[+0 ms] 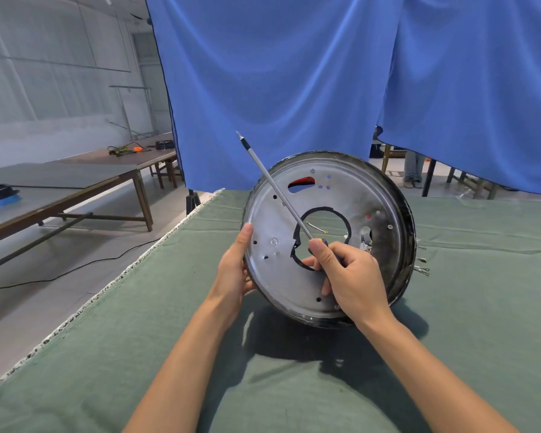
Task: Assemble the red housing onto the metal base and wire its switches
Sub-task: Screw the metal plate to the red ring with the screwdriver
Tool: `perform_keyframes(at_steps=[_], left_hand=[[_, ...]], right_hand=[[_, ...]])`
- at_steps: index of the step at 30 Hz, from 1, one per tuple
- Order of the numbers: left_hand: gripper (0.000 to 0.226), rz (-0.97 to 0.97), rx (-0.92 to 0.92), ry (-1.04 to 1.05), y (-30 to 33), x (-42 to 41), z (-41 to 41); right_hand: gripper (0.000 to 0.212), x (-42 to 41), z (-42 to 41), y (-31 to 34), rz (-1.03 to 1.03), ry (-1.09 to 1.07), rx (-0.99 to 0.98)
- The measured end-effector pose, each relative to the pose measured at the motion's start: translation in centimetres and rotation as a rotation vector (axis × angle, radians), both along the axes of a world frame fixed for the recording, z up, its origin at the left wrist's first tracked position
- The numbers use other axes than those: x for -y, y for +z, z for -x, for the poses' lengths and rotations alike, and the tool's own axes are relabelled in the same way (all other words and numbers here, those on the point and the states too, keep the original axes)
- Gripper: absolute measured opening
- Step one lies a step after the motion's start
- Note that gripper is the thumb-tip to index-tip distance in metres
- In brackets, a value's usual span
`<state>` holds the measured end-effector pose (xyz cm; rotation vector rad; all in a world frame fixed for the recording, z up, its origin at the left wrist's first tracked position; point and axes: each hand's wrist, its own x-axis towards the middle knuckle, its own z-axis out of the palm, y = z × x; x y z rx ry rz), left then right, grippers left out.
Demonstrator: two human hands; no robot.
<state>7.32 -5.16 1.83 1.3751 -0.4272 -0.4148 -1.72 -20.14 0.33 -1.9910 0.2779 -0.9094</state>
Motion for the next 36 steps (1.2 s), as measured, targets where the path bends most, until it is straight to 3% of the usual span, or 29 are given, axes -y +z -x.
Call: perform_keyframes(at_steps=[10,19,25,29,34,36], left_hand=[[0.060,0.207,-0.016,-0.112,-0.5,1.1,0.8],[0.069,0.267,-0.077,-0.004,-0.3,1.4,1.1],[0.060,0.315,-0.106,0.074,-0.6,1.6,1.0],[0.060,0.290,-0.115,0.189,-1.4,1.8,0.4],[0.096,0.106,-0.112,0.334,-2.2,2.0,-0.1],[0.093,0.053,-0.143,0.378,-2.3,1.6,-0.6]], right_hand=[[0.063,0.3,0.1,0.5,-0.031,0.023,0.013],[0.062,0.2,0.2,0.6,-0.031,0.027,0.026],[0.069,-0.1,0.3,0.6,0.054,0.016,-0.022],[0.058,-0.5,0.4,1.3,0.087,0.030,-0.020],[0.049,-0.4,1.6,3.4,0.149,-0.032,-0.089],[0.045,-0.2,2.5,3.8,0.173,-0.058,-0.136]])
